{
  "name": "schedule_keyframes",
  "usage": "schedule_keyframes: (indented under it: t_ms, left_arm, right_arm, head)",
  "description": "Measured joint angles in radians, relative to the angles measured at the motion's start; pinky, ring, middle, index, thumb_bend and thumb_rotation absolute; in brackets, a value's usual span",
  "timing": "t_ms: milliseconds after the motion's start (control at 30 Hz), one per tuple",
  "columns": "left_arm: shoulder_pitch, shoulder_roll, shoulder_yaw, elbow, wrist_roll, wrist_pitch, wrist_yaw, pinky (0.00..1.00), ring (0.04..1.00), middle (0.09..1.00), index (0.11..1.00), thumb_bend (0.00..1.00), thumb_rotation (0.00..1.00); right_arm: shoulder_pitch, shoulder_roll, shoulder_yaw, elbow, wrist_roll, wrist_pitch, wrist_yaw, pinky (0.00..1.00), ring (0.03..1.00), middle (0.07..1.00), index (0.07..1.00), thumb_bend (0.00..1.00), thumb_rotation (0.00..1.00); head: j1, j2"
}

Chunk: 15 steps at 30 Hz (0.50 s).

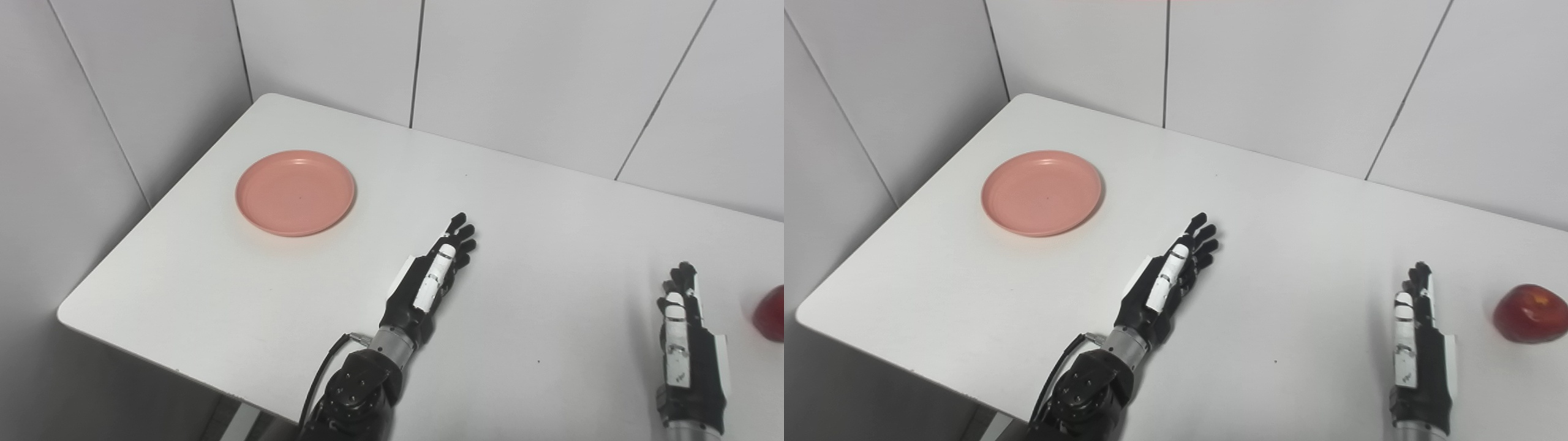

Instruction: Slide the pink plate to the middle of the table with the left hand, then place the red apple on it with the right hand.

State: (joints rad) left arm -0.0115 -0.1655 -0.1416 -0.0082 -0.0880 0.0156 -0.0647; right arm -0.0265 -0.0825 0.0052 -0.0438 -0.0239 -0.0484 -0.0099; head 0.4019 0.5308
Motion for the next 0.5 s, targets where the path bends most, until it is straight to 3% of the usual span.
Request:
schedule_keyframes:
  t_ms: [500]
  left_arm:
    - [-0.011,-0.009,-0.004,0.018,0.008,-0.009,0.008,0.98,0.968,0.983,0.979,0.38,1.00]
  right_arm:
    - [0.024,0.001,0.006,-0.030,-0.004,0.005,0.003,1.00,1.000,1.000,1.000,0.00,1.00]
  head:
    - [0.000,-0.017]
